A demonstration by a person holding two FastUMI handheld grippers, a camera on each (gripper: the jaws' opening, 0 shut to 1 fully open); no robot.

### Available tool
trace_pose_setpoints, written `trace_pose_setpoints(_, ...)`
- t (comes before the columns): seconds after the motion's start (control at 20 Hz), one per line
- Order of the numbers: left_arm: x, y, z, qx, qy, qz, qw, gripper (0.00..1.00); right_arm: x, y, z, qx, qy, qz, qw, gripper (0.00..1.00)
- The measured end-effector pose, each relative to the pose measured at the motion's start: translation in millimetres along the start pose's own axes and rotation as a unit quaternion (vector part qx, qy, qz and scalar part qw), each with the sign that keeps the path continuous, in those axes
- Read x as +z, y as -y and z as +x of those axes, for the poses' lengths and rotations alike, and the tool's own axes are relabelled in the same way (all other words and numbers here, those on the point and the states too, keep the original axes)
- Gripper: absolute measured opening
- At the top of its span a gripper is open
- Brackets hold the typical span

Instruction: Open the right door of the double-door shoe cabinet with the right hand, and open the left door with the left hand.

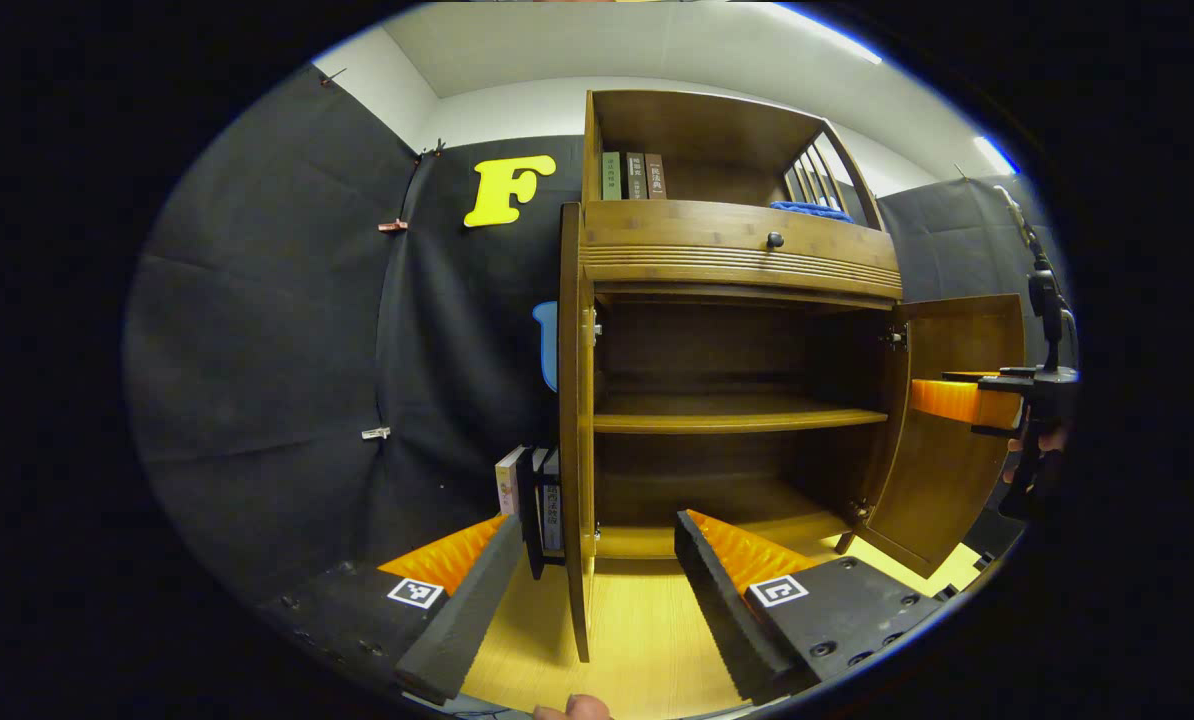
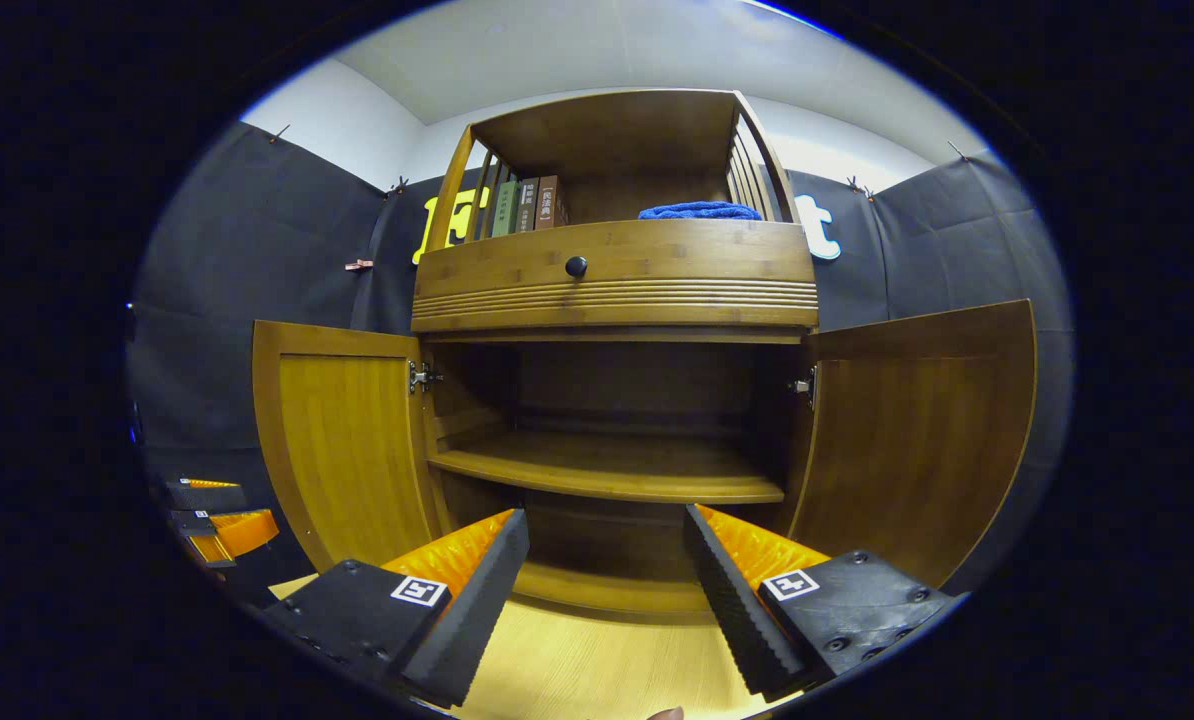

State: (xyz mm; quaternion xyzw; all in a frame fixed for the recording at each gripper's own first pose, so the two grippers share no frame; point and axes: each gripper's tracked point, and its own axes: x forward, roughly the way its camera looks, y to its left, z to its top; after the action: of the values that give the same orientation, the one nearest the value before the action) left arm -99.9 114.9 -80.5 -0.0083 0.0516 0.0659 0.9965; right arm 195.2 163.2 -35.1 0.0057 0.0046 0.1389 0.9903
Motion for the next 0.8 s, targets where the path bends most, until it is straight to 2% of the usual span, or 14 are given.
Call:
trace_pose_setpoints(0.2, 0, -1, -1, 0.002, -0.002, 0.001, 1.000, 0.95, -2, -2, 1, 0.001, -0.001, -0.003, 1.000, 1.00)
trace_pose_setpoints(0.8, -1, -1, 7, 0.011, -0.002, 0.003, 1.000, 0.94, 1, -5, 12, 0.013, 0.006, -0.008, 1.000, 0.96)
